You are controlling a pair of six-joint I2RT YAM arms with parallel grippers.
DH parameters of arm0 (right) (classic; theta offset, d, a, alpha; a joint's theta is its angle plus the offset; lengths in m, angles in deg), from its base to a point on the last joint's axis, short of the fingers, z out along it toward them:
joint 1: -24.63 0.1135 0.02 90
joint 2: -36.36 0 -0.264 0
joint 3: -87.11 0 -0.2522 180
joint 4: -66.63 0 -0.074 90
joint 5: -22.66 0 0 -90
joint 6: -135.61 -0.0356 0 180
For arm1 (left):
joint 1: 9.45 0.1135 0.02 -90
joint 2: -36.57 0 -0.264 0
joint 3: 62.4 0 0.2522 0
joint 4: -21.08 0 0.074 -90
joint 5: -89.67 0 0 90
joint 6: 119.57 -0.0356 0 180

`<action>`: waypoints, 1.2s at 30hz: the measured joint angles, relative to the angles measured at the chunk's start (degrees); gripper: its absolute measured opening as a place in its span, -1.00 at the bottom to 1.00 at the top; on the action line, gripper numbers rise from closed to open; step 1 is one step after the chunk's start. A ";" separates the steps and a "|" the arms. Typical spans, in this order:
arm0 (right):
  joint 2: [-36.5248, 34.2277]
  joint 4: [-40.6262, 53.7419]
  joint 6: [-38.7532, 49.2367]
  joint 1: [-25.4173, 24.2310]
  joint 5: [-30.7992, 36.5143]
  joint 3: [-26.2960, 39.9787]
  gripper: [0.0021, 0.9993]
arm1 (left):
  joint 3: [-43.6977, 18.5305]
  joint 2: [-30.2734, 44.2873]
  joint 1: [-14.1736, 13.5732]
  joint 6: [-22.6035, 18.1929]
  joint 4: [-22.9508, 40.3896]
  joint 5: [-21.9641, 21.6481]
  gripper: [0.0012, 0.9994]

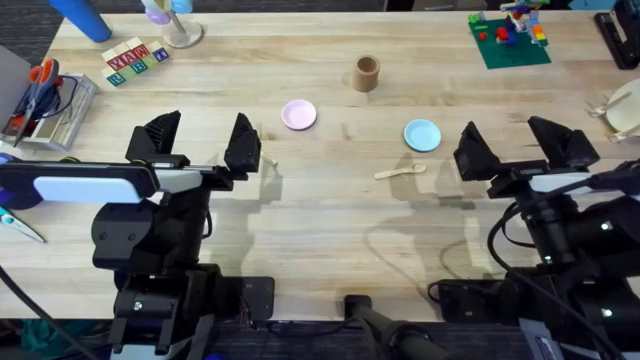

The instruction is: Pick up a utensil and set it on the pink plate, then put the other utensil in the container.

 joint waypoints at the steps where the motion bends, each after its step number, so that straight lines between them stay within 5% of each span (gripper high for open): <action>1: 0.00 0.00 0.00 0.00 0.00 0.00 0.99 | 0.00 0.00 0.00 0.00 0.00 0.00 0.99; 23: -0.56 3.38 -0.02 0.00 -0.01 1.51 0.99 | -0.78 0.00 0.00 -0.37 1.57 -0.42 0.98; 28: -6.75 18.63 -0.07 0.00 -0.31 11.31 0.99 | -9.34 3.59 0.00 -0.39 9.70 -0.39 0.98; 36: -29.85 38.41 -0.17 0.00 -0.97 40.87 0.99 | -33.98 23.72 0.00 -0.41 25.31 -0.06 0.98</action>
